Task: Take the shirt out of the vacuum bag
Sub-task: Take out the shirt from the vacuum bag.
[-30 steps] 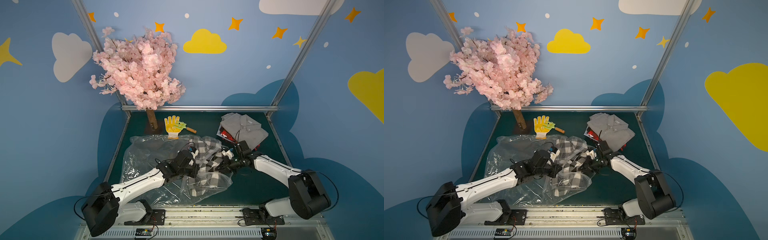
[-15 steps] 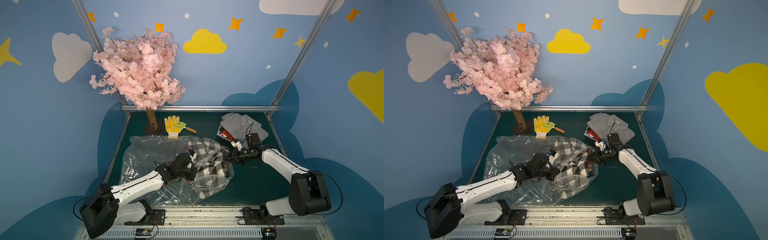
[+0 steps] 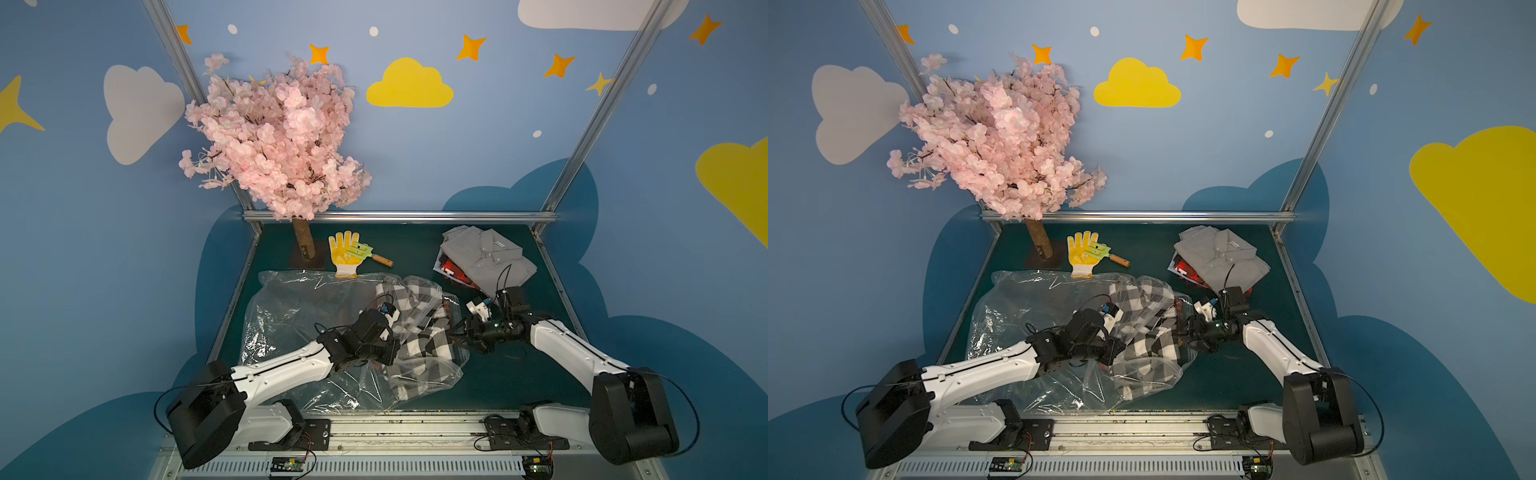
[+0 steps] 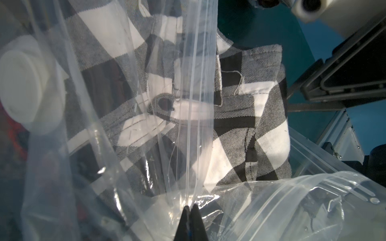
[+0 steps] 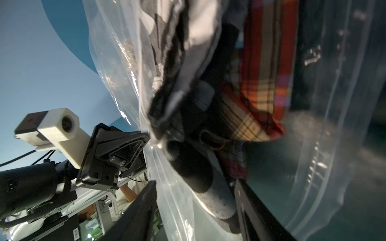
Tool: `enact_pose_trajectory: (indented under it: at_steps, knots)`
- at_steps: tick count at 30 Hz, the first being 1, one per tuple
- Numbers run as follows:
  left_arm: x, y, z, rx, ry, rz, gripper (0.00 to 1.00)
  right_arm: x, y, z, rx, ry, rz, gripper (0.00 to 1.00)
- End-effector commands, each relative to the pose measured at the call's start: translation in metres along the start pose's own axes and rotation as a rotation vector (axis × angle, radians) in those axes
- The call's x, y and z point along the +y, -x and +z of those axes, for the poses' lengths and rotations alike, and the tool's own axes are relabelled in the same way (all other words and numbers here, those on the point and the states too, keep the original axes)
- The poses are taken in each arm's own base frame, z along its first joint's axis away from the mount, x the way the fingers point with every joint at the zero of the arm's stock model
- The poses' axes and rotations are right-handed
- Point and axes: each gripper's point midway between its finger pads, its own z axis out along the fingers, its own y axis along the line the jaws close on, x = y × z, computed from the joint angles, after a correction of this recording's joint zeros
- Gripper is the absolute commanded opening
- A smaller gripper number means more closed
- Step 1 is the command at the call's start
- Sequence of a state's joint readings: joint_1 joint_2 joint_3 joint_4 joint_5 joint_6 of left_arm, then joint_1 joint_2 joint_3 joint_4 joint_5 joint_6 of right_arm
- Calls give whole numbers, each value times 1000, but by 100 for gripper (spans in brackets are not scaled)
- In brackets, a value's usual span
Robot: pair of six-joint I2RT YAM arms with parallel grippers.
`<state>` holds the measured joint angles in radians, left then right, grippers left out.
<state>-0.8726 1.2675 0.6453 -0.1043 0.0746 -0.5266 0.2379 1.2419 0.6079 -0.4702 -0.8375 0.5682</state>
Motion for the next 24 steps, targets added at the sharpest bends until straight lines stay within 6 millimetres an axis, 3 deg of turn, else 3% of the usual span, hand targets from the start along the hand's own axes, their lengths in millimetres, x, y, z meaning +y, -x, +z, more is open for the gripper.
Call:
enact_pose_trajectory:
  at_steps: [1,13,18,21,24]
  knots:
    - [-7,-5,3,29,-21,8,3,3,2,-2,-73,45,-31,68]
    - [-8,-9,7,39,-15,8,3,27,44,3,-187,158,-71,70]
    - [-8,-10,7,42,-11,12,3,21,54,11,-165,105,-53,70]
    - [-7,-11,8,44,-8,10,3,18,60,15,-158,96,-39,66]
    - [-7,-13,9,51,-7,12,3,24,62,21,-129,105,-45,54]
